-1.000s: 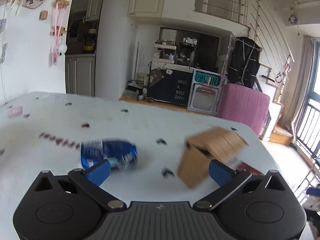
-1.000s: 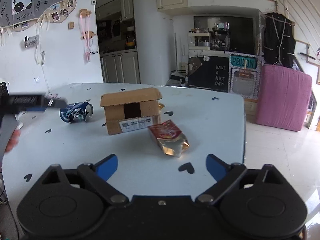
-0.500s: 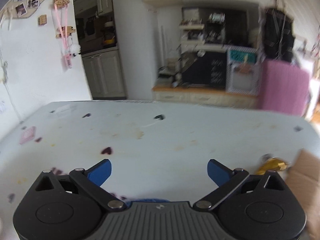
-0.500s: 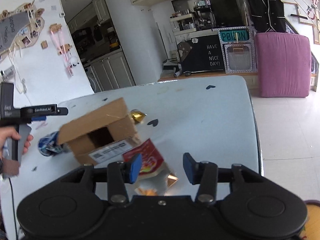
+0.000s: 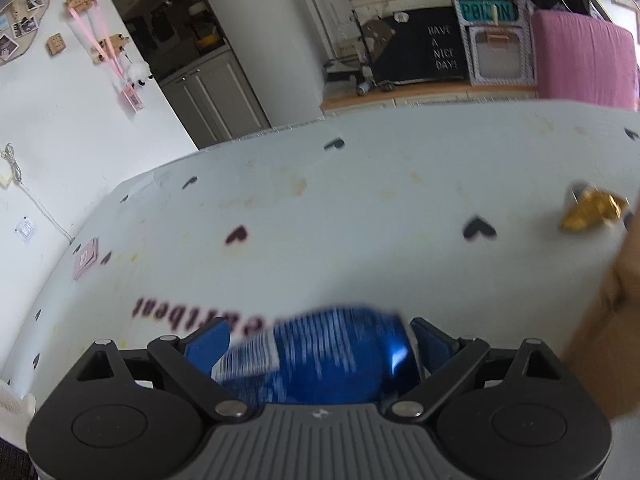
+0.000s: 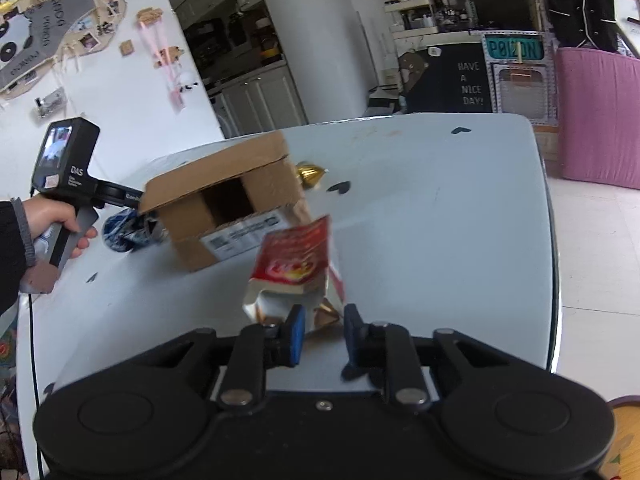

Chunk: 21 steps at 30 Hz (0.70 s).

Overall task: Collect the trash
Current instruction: 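Grasp the blue Pepsi can with the left tool while the right tool grasps the red snack packet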

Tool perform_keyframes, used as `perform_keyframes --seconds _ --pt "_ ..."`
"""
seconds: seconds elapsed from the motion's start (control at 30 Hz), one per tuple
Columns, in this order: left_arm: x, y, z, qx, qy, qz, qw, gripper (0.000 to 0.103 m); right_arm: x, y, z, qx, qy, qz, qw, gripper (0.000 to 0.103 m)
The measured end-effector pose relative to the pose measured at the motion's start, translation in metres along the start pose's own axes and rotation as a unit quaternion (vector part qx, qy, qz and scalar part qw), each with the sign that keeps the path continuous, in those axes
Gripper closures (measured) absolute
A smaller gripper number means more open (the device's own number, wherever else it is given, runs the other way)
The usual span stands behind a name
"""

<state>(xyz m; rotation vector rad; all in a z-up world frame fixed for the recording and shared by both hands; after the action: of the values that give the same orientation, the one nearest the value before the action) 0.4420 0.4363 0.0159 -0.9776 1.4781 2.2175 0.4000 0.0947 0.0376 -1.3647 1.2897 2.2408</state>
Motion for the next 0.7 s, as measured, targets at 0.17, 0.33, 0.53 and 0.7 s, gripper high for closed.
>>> perform_keyframes --seconds 0.17,0.33,0.53,0.7 --pt "0.021 0.014 0.010 0.009 -0.003 0.013 0.9999 0.008 0.006 0.008 0.011 -0.011 0.005 0.001 1.000 0.081" --pt "0.041 0.028 0.022 0.021 -0.014 0.020 0.9995 0.008 0.008 0.018 0.019 -0.009 0.012 0.000 1.000 0.082" --pt "0.039 0.057 0.027 0.092 -0.021 -0.009 0.9955 0.004 0.001 0.032 0.021 0.004 0.009 -0.019 1.000 0.072" --pt "0.016 0.043 0.051 0.081 0.037 -0.014 0.9959 0.001 -0.009 0.032 0.017 0.014 -0.013 -0.035 0.999 0.070"
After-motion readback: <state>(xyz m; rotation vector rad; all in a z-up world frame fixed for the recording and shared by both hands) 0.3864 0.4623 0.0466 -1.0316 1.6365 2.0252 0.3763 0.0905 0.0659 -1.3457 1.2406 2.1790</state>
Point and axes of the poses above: each gripper's, at about its wrist camera, not at the fingertips, and y roughly against the way its jaws point, z to its left, x to its underside, the point moved 9 cm from there along -y, roughly the way its jaws point, and after that the axes turned 10 degrees about y, right-handed, at the moved point
